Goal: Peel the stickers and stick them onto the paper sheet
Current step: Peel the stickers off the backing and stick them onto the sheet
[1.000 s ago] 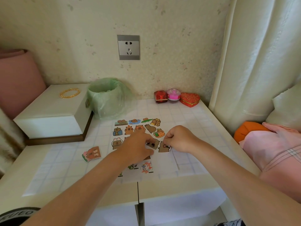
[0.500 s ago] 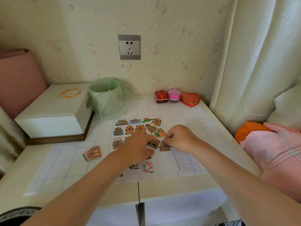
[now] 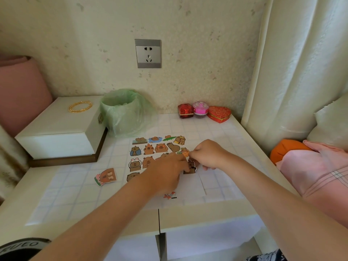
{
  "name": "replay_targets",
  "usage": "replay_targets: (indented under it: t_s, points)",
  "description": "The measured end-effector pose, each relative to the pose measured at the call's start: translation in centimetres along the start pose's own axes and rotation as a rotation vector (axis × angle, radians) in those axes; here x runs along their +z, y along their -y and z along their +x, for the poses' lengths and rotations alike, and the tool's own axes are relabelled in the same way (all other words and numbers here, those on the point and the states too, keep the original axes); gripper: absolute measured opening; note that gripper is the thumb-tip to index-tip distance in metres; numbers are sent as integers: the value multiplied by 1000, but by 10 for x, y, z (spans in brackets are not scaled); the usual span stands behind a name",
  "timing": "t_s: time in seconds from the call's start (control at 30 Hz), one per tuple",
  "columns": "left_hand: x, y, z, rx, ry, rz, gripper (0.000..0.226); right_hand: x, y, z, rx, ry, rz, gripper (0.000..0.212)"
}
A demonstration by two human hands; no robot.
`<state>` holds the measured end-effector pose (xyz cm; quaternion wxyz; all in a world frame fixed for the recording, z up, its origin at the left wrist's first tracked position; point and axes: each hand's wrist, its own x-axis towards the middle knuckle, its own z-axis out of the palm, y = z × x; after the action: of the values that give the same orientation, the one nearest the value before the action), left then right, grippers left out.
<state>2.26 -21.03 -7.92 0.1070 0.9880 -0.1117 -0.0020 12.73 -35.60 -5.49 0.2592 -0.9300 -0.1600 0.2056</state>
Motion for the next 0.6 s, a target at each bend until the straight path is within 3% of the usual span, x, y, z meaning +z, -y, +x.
replay_targets:
  t_s: [0.3, 0.43, 0.6]
  points:
    - [4, -3, -3, 63, -47, 44, 50, -6, -4, 2, -13, -41, 1, 34]
    - [4, -3, -3, 55, -52, 55, 53, -12, -13, 0, -105, -136, -68, 30]
    - [4, -6, -9, 76, -57, 135, 56, -14, -27, -18, -272, -62, -163, 28]
